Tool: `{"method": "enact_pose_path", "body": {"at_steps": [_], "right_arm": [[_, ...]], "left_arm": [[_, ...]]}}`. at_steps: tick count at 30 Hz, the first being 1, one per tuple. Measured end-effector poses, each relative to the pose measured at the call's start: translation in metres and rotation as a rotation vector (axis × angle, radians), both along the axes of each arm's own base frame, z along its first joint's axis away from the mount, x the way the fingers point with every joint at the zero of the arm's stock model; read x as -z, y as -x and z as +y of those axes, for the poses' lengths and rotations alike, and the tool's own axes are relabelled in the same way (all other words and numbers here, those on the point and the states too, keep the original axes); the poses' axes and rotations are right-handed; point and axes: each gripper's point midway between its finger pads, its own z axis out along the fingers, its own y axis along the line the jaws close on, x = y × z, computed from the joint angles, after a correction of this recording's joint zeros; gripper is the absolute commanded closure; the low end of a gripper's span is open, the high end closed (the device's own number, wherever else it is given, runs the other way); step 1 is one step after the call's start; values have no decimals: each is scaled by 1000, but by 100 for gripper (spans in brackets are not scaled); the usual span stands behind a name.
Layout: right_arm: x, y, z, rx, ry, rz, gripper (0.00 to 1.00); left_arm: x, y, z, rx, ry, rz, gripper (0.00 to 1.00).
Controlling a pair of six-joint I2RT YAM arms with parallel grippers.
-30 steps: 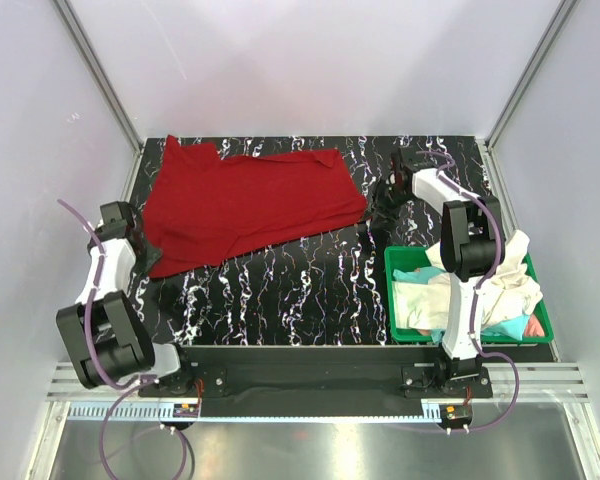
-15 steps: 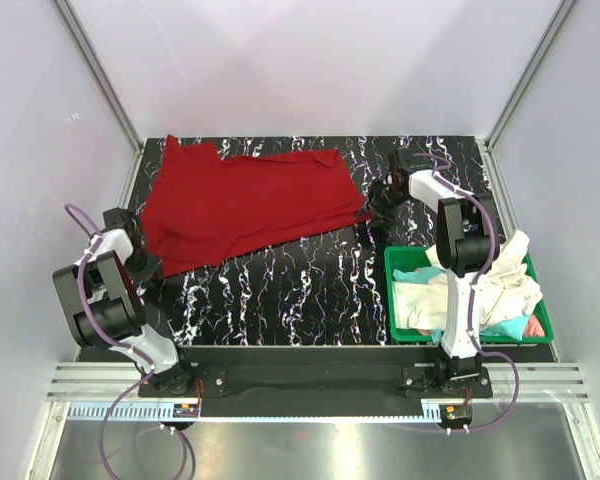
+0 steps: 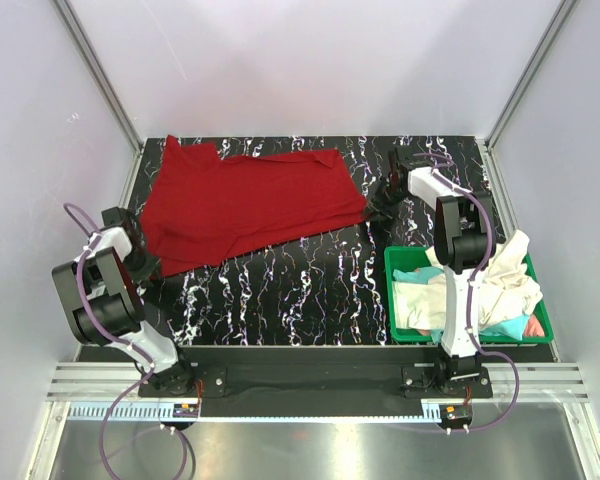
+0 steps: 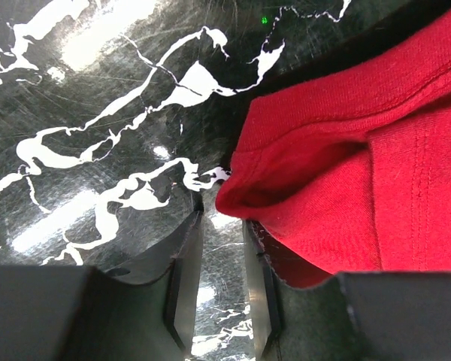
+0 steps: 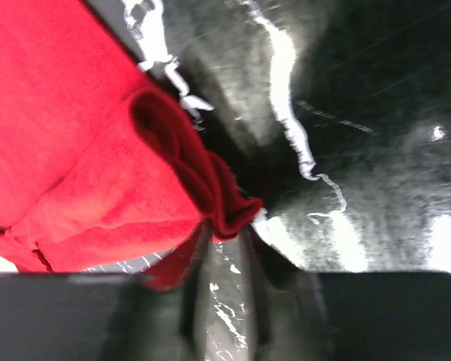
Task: Fold and stack the t-shirts
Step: Fold the tshirt
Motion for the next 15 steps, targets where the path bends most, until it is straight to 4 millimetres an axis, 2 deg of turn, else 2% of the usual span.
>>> {"method": "enact_pose_path", "body": {"at_steps": [1, 3, 8, 10, 11, 13, 14, 15], "right_arm": [[2, 0, -2, 9, 3, 7, 92], [3, 0, -4, 21, 5, 19, 100], [5, 9, -8, 36, 18, 18, 100], [5, 26, -13, 43, 33, 33, 100], [5, 38, -16, 46, 41, 47, 100], [5, 61, -19, 49, 47, 74, 96], [5, 75, -21, 50, 52, 92, 91], [5, 88, -22, 49, 57, 106, 76]], "left_arm": [[1, 0, 0, 0, 1, 0, 68], [1, 1, -1, 0, 2, 0, 68], [-2, 6, -3, 6, -4, -15, 65], [-9, 11, -5, 10, -16, -35, 61], [-17, 12, -5, 12, -28, -58, 54], [-38, 11, -5, 17, -60, -123, 51], [-49, 9, -5, 19, -78, -162, 50], [-59, 8, -6, 23, -92, -197, 50]]}}
